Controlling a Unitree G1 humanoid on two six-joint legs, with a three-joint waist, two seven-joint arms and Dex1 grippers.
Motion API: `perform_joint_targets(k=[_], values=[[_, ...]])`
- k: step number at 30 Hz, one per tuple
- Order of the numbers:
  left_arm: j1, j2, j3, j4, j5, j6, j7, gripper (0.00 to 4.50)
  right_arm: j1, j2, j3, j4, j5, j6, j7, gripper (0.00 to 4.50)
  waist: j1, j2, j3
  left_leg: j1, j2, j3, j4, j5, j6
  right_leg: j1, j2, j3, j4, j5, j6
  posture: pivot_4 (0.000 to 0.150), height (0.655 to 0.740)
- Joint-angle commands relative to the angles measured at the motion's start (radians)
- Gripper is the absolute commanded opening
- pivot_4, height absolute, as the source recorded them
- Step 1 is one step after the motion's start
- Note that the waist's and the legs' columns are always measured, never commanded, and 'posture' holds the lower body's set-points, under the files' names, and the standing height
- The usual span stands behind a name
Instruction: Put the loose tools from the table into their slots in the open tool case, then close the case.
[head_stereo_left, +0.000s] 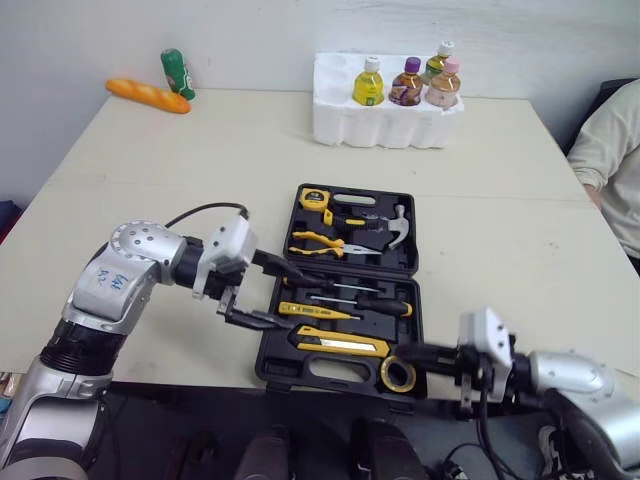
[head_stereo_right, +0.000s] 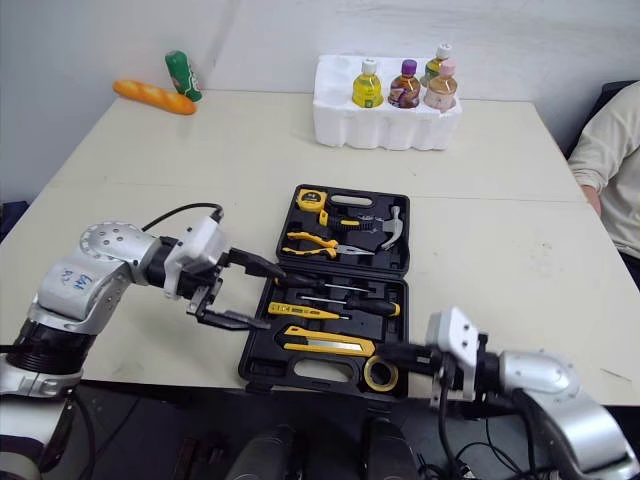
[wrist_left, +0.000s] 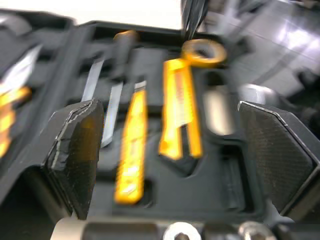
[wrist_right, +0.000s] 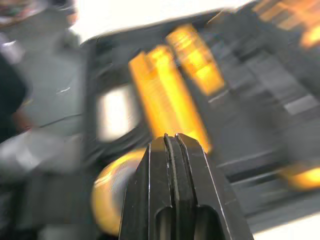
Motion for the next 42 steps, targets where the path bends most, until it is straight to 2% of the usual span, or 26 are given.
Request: perform_joint_targets(k=[1,2,6,10,17,20,23,26,29,39,42], values=[[-0.013,0.004,0.074,0.174,0.055,-0.072,0.060,3.97,-0.090,-0.036,-0.088,0.065,0.021,0.058,-0.045,0.00,0.000,0.000,0.000,-0.001,0.000,0.000,0.000,0.000,0.000,-0.001,0.000,0.000,0.001,0.000,0.000,0.150,0.7367],[-0.025,0.001,0.077,0.228,0.078,-0.094,0.080,3.73,-0.119,-0.048,-0.081,0.107,-0.019,0.064,-0.062,0.00,0.001,0.000,0.000,-0.001,0.000,0.000,0.000,0.000,0.000,-0.002,0.000,0.000,0.001,0.000,0.000,0.150,0.7367],[-0.085,-0.035,0.060,0.423,0.177,-0.196,0.159,1.92,-0.230,-0.066,-0.018,0.294,-0.189,0.066,-0.160,0.00,0.006,0.000,0.000,-0.003,-0.001,0.001,0.000,0.001,0.000,-0.003,0.000,-0.002,0.001,0.000,0.000,0.150,0.7367],[-0.111,-0.092,0.032,0.537,0.261,-0.283,0.223,0.09,-0.286,-0.045,0.064,0.348,-0.277,0.063,-0.181,0.00,0.003,0.000,0.000,-0.005,-0.002,0.002,0.000,0.001,0.001,-0.005,-0.001,-0.003,0.003,0.000,0.001,0.150,0.7367],[-0.159,-0.202,0.018,0.623,0.316,-0.298,0.285,0.03,-0.333,0.000,0.150,0.353,-0.333,0.069,-0.174,0.00,0.001,0.000,0.000,-0.007,-0.002,0.007,0.001,0.002,0.003,-0.006,-0.001,-0.009,0.005,0.002,0.003,0.150,0.7367],[-0.149,-0.229,0.001,0.584,0.317,-0.295,0.265,0.03,-0.359,0.023,0.170,0.337,-0.330,0.086,-0.164,0.00,0.000,0.000,0.000,-0.007,-0.002,0.008,0.001,0.002,0.003,-0.006,-0.001,-0.012,0.005,0.002,0.004,0.150,0.7367],[-0.123,-0.257,-0.007,0.500,0.293,-0.211,0.250,0.03,-0.398,0.041,0.203,0.326,-0.340,0.090,-0.154,0.00,-0.001,0.000,0.000,-0.007,-0.002,0.008,0.001,0.003,0.003,-0.006,-0.001,-0.013,0.005,0.002,0.004,0.150,0.7367],[-0.067,-0.253,-0.029,0.364,0.261,-0.130,0.186,0.03,-0.423,0.065,0.219,0.319,-0.352,0.102,-0.156,0.00,-0.009,0.000,0.000,-0.007,-0.001,0.008,0.001,0.003,0.003,-0.006,-0.001,-0.012,0.005,0.002,0.004,0.150,0.7367],[-0.052,-0.258,-0.025,0.305,0.269,-0.094,0.200,0.03,-0.436,0.086,0.226,0.312,-0.364,0.115,-0.160,0.00,-0.018,0.000,0.000,-0.007,-0.001,0.007,0.001,0.003,0.003,-0.006,-0.001,-0.011,0.005,0.002,0.004,0.150,0.7367],[-0.083,-0.255,-0.008,0.372,0.324,-0.098,0.262,0.03,-0.414,0.081,0.205,0.290,-0.389,0.132,-0.153,0.00,-0.020,0.000,0.000,-0.007,-0.001,0.006,0.001,0.003,0.002,-0.006,-0.002,-0.009,0.006,0.002,0.004,0.150,0.7367],[-0.086,-0.209,0.001,0.381,0.341,-0.096,0.254,0.03,-0.404,0.057,0.204,0.301,-0.427,0.137,-0.171,0.00,-0.020,0.000,0.000,-0.007,-0.001,0.006,0.001,0.003,0.002,-0.006,-0.002,-0.009,0.005,0.002,0.004,0.150,0.7367]])
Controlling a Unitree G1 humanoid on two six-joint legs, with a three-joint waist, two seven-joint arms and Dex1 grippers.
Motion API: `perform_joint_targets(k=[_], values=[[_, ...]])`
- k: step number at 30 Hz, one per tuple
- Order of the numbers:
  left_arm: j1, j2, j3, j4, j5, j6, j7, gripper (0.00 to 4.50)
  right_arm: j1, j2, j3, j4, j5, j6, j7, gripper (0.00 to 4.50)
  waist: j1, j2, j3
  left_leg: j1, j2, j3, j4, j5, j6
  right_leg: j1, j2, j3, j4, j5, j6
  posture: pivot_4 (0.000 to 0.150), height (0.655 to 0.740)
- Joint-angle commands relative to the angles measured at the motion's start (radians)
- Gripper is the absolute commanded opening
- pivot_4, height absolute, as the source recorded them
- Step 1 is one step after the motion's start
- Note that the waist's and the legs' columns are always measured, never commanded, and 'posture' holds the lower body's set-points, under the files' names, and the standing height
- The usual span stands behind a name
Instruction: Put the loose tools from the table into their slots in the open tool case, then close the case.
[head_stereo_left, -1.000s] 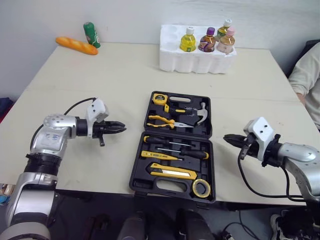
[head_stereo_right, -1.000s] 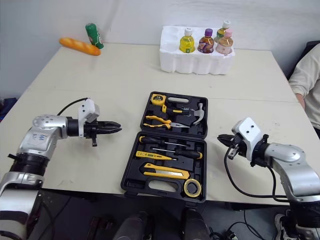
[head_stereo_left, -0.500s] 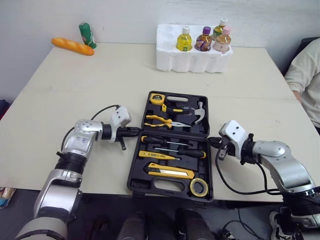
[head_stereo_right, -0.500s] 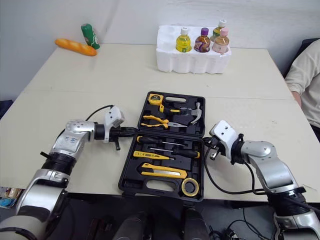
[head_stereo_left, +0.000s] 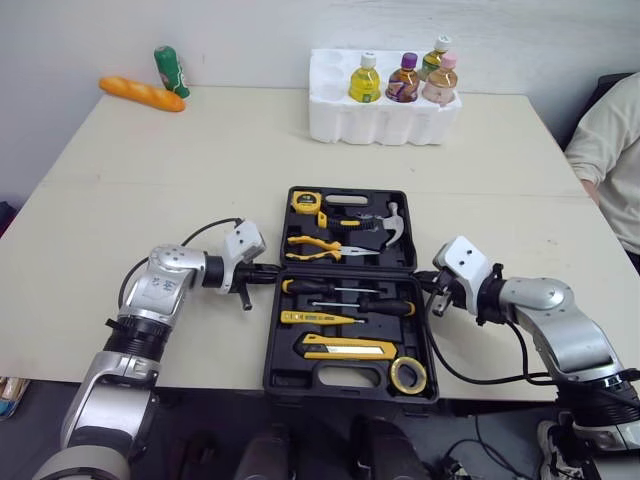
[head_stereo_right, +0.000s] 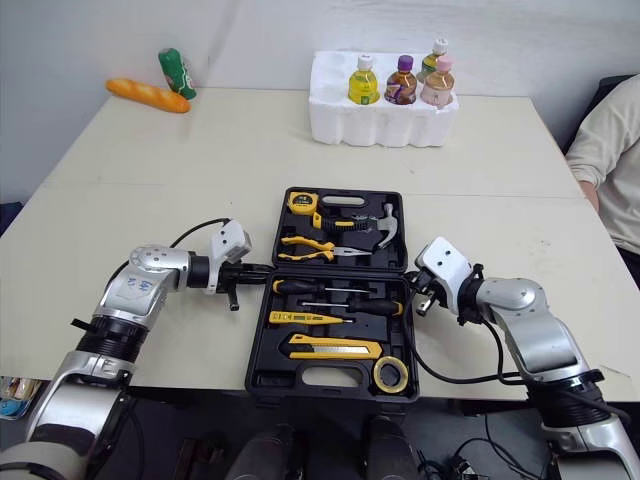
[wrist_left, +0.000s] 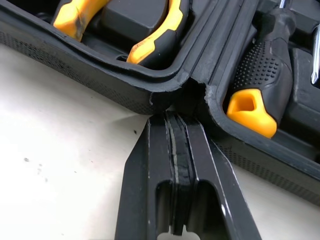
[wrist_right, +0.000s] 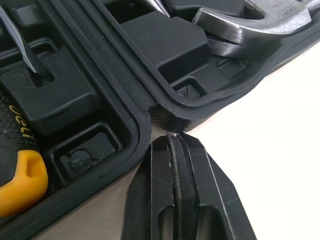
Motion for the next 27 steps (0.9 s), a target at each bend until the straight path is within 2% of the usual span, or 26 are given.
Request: perform_joint_targets(k=[1,6,9,12,16,17,20,27], values=[[-0.032,0.050,0.019,-0.004,0.011,-0.003,-0.001,0.03,0.004,-0.027,-0.001,-0.045,-0.028,-0.012,-0.003,0.00,0.000,0.000,0.000,0.000,0.000,0.000,0.000,0.000,0.000,0.000,0.000,0.000,0.000,0.000,0.000,0.150,0.7367],[-0.053,0.161,0.048,-0.007,-0.010,0.117,-0.033,0.03,0.029,-0.111,-0.075,-0.070,-0.001,0.042,0.027,0.00,-0.004,0.000,0.000,0.000,0.000,0.000,-0.001,0.000,0.000,-0.001,0.000,0.000,0.000,0.000,0.000,0.150,0.7367],[-0.103,0.168,0.077,-0.045,-0.076,0.326,-0.034,0.94,-0.002,-0.130,-0.138,-0.100,0.088,0.179,0.049,0.96,-0.001,0.000,0.000,0.000,0.000,0.000,-0.001,0.000,0.000,0.000,0.000,0.000,0.000,0.000,0.000,0.150,0.7367],[-0.201,0.126,0.101,-0.041,-0.123,0.572,0.023,2.35,-0.087,-0.108,-0.169,-0.112,0.169,0.352,0.029,2.45,0.004,0.000,0.000,0.000,0.000,-0.001,0.000,0.000,0.000,0.000,-0.001,0.000,0.000,0.000,0.000,0.150,0.7367],[-0.313,0.032,0.141,0.046,-0.103,0.729,0.214,4.29,-0.253,-0.028,-0.192,-0.053,0.262,0.617,-0.040,4.49,0.002,0.000,0.000,-0.001,0.000,-0.002,0.000,0.000,0.000,0.000,0.000,-0.001,0.000,0.000,0.000,0.150,0.7367],[-0.328,0.014,0.154,0.060,-0.105,0.763,0.248,4.44,-0.282,-0.013,-0.190,-0.030,0.264,0.651,-0.059,4.50,0.001,0.000,0.000,-0.001,0.000,-0.002,0.000,0.000,0.000,0.000,0.000,-0.001,0.001,0.000,0.000,0.150,0.7367],[-0.350,-0.015,0.158,0.075,-0.123,0.809,0.281,4.44,-0.366,0.051,-0.193,0.062,0.255,0.712,-0.133,4.50,-0.005,0.000,0.000,-0.003,0.000,-0.002,0.000,0.000,-0.001,-0.002,0.000,-0.001,0.000,0.000,0.000,0.150,0.7367],[-0.373,-0.037,0.108,0.145,-0.101,0.769,0.325,4.44,-0.471,0.136,-0.161,0.195,0.206,0.735,-0.255,4.50,-0.002,0.000,0.000,-0.012,-0.002,0.004,0.000,0.005,-0.004,-0.017,0.001,-0.003,0.009,0.000,0.000,0.150,0.7367]])
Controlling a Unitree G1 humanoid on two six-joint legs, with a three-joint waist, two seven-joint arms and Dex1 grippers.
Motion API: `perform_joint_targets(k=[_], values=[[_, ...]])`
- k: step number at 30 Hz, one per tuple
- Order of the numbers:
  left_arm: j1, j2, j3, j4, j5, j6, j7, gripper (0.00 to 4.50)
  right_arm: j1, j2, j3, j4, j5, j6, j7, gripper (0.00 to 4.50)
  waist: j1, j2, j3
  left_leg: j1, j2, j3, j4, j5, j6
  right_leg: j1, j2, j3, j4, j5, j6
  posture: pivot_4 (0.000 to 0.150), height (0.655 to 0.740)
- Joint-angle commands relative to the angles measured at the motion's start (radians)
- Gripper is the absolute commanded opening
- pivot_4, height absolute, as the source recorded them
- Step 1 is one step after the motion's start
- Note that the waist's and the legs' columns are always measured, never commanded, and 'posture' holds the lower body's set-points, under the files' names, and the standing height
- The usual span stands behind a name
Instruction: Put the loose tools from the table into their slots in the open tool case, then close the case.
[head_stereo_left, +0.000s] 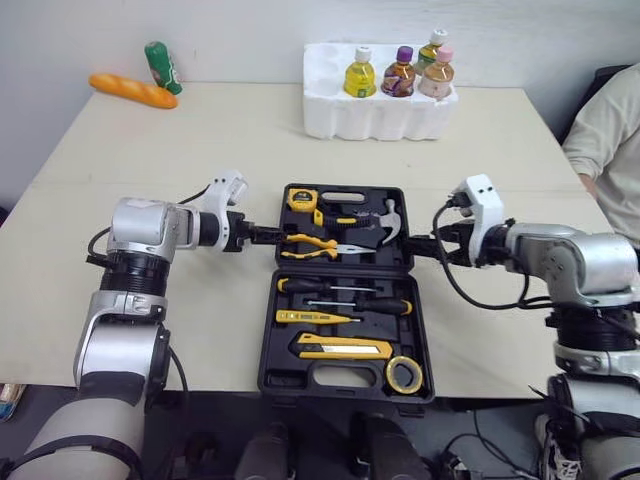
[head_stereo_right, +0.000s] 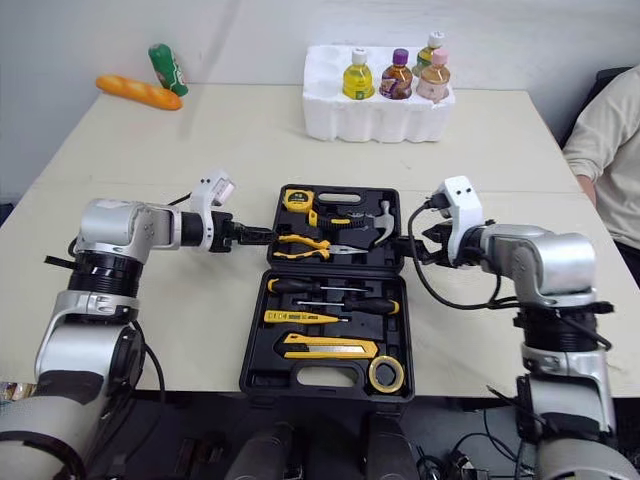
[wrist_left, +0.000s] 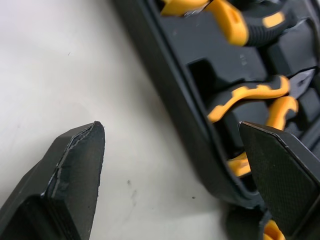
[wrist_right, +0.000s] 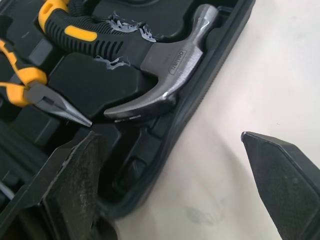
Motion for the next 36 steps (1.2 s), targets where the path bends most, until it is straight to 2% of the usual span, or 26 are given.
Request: perform_joint_targets(k=[1,19,28,29,31,32,34,36], values=[[-0.034,0.004,-0.016,0.011,0.008,-0.021,0.006,4.44,-0.048,0.007,0.003,0.040,-0.027,-0.007,-0.048,4.50,0.000,0.000,0.000,0.000,0.000,0.000,0.000,0.000,0.000,0.000,0.000,-0.001,0.000,0.000,0.000,0.150,0.7367],[-0.002,-0.060,-0.083,0.032,0.039,-0.014,0.093,4.44,-0.021,0.034,0.064,0.102,-0.069,-0.019,-0.105,4.50,0.002,0.000,-0.001,0.004,-0.001,0.002,0.000,0.000,0.001,0.003,-0.001,0.001,0.002,0.000,0.000,0.150,0.7367],[0.034,-0.114,-0.124,0.001,0.050,0.021,0.125,4.44,-0.008,0.041,0.107,0.117,-0.092,-0.028,-0.116,4.50,0.004,0.001,-0.004,0.006,-0.001,0.002,0.000,0.001,0.001,0.004,-0.002,0.008,0.002,0.000,0.000,0.150,0.7367],[0.040,-0.118,-0.126,-0.005,0.049,0.017,0.125,4.20,-0.006,0.041,0.110,0.117,-0.092,-0.029,-0.116,4.50,0.004,0.000,-0.005,0.006,-0.001,0.002,0.000,0.001,0.001,0.004,-0.002,0.008,0.002,0.000,0.000,0.150,0.7367],[0.053,-0.122,-0.137,-0.016,0.055,0.012,0.125,3.64,-0.001,0.046,0.112,0.113,-0.092,-0.025,-0.115,4.00,0.004,0.000,-0.007,0.007,-0.001,0.002,0.000,0.001,0.001,0.005,-0.002,0.009,0.002,0.000,0.000,0.150,0.7367],[0.060,-0.124,-0.141,-0.019,0.059,0.009,0.127,3.20,0.004,0.046,0.117,0.106,-0.092,-0.022,-0.113,3.68,0.003,0.000,-0.008,0.007,-0.001,0.002,0.000,0.000,0.001,0.005,-0.002,0.009,0.002,0.000,0.000,0.150,0.7367],[0.070,-0.127,-0.144,-0.020,0.065,0.009,0.131,2.22,0.014,0.048,0.124,0.092,-0.090,-0.019,-0.111,2.61,0.003,-0.001,-0.009,0.007,-0.001,0.002,0.000,0.000,0.000,0.005,-0.002,0.009,0.002,0.000,0.000,0.150,0.7367],[0.085,-0.129,-0.149,-0.026,0.069,0.018,0.136,1.33,0.022,0.060,0.111,0.081,-0.078,0.004,-0.117,1.72,0.005,-0.001,-0.011,0.007,-0.001,0.001,0.000,0.000,0.000,0.005,-0.002,0.009,0.002,0.000,0.000,0.150,0.7367]])
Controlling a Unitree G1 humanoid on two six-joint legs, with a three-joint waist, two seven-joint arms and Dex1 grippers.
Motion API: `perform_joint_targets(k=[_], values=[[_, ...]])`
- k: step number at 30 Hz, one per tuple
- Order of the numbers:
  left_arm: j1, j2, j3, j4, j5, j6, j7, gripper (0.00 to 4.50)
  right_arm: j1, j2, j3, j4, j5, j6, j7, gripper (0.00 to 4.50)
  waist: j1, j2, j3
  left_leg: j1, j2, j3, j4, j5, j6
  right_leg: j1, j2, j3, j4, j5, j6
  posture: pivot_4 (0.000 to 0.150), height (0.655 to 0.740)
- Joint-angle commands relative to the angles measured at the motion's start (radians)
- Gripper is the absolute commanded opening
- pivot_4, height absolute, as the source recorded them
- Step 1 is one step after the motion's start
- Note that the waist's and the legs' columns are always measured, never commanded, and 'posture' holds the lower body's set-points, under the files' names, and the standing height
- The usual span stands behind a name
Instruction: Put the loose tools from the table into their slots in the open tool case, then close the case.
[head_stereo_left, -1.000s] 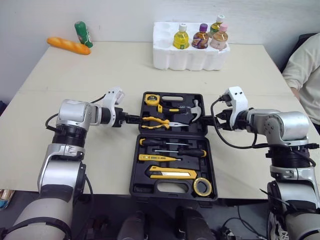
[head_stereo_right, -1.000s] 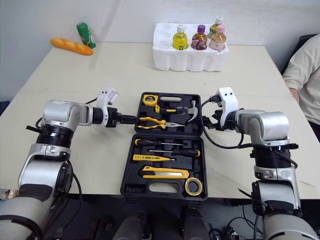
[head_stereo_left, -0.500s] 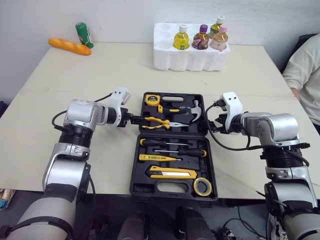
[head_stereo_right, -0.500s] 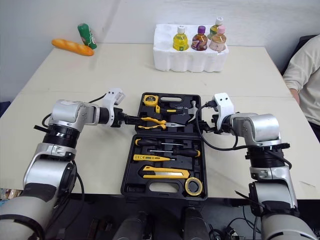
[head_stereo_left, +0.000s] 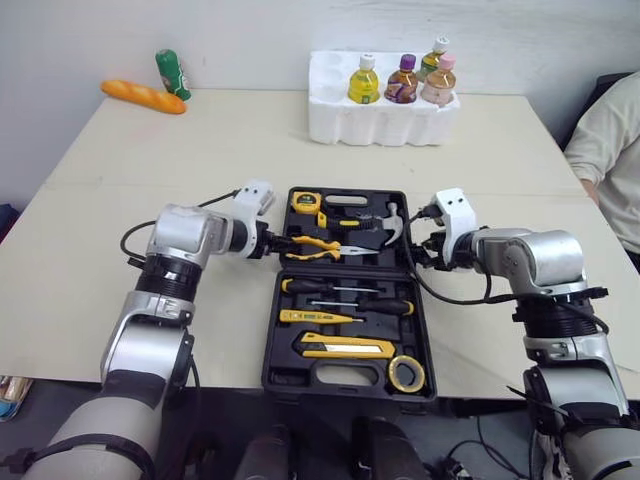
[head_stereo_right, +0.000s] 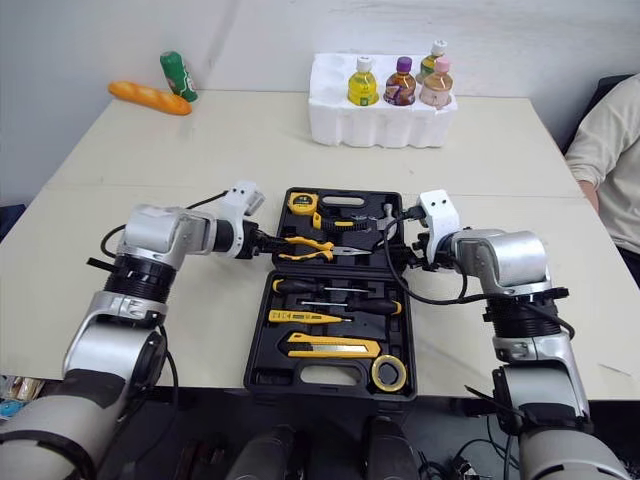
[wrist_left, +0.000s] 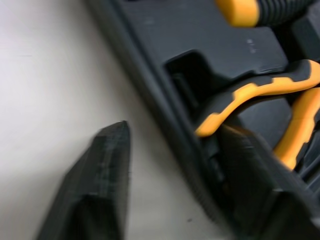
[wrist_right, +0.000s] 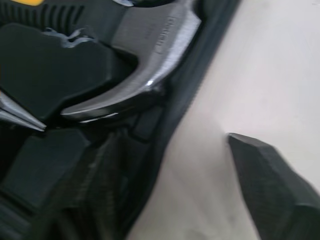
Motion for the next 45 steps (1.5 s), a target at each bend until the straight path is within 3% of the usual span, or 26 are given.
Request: perform_joint_targets(k=[1,3,5,14,22,27,32,37,39,43,45], values=[[0.077,-0.008,-0.066,0.017,0.016,0.043,-0.003,0.90,0.039,0.003,-0.011,0.000,-0.004,0.050,-0.021,1.18,-0.001,0.001,-0.004,0.001,0.000,0.000,0.000,0.000,0.000,0.001,0.000,0.000,0.000,0.000,0.000,0.150,0.7367],[0.101,-0.009,-0.074,-0.011,0.004,0.072,-0.009,0.67,0.045,0.009,-0.018,-0.011,0.001,0.059,-0.029,0.30,-0.003,0.001,-0.005,0.009,0.000,0.000,-0.002,-0.001,-0.001,0.009,0.000,0.001,-0.002,0.000,0.000,0.150,0.7367],[0.119,-0.013,-0.070,-0.038,-0.006,0.094,-0.003,0.67,0.053,0.010,-0.022,-0.023,0.004,0.068,-0.036,0.00,-0.003,0.003,-0.010,0.018,0.002,-0.001,-0.005,-0.006,-0.001,0.017,0.000,0.000,-0.006,0.000,-0.001,0.150,0.7367],[0.068,-0.052,0.071,-0.050,-0.045,0.028,0.046,0.64,0.058,-0.003,-0.032,-0.092,0.006,0.030,-0.039,0.00,0.001,0.006,-0.019,0.015,0.002,-0.003,-0.004,-0.011,-0.001,0.017,-0.001,0.000,-0.011,0.000,-0.001,0.150,0.7367],[0.020,-0.021,0.102,-0.060,-0.014,-0.444,-0.007,0.52,0.025,-0.010,-0.052,-0.145,-0.052,-0.252,-0.042,0.00,-0.005,0.007,0.000,0.007,0.001,-0.002,-0.004,-0.008,-0.006,0.008,0.000,0.000,-0.009,0.001,0.001,0.150,0.7367],[0.078,-0.001,0.083,-0.071,0.047,-0.713,0.019,0.41,0.111,-0.050,0.008,-0.208,-0.147,-0.561,0.002,0.00,-0.007,0.006,0.002,-0.014,0.001,0.010,-0.006,0.000,-0.003,-0.023,0.004,-0.002,0.000,0.000,0.001,0.150,0.7367],[0.189,0.035,0.065,-0.098,0.147,-1.047,0.088,0.30,0.250,-0.057,0.028,-0.196,-0.260,-0.968,-0.016,0.00,-0.009,0.003,0.004,-0.014,0.001,0.016,-0.004,0.000,0.000,-0.023,0.004,-0.007,0.000,0.001,0.002,0.150,0.7367],[0.290,0.062,0.064,-0.143,0.205,-1.197,0.158,0.09,0.373,-0.070,0.050,-0.144,-0.386,-1.326,-0.061,0.00,-0.007,0.000,0.006,-0.008,0.002,0.018,-0.001,0.001,0.003,-0.018,0.001,-0.004,0.000,0.006,0.000,0.150,0.7367],[0.341,0.079,0.055,-0.172,0.230,-1.258,0.171,1.07,0.416,-0.104,0.068,-0.118,-0.501,-1.501,-0.120,0.00,-0.007,0.000,0.006,-0.006,0.002,0.018,-0.002,0.001,0.003,-0.017,0.001,-0.003,0.000,0.006,0.000,0.150,0.7367],[0.474,0.114,0.110,-0.341,0.159,-1.177,0.127,2.80,0.508,-0.166,0.036,-0.189,-0.525,-1.667,-0.112,1.73,-0.008,0.000,0.006,-0.005,0.003,0.020,-0.004,0.000,0.002,-0.017,0.001,-0.001,-0.002,0.006,0.000,0.150,0.7367],[0.543,0.155,0.172,-0.468,-0.001,-0.979,0.026,3.73,0.568,-0.212,-0.020,-0.304,-0.426,-1.609,-0.041,2.71,-0.008,-0.001,0.007,-0.006,0.004,0.020,-0.003,0.000,0.002,-0.017,0.001,-0.001,-0.001,0.006,0.000,0.150,0.7367]])
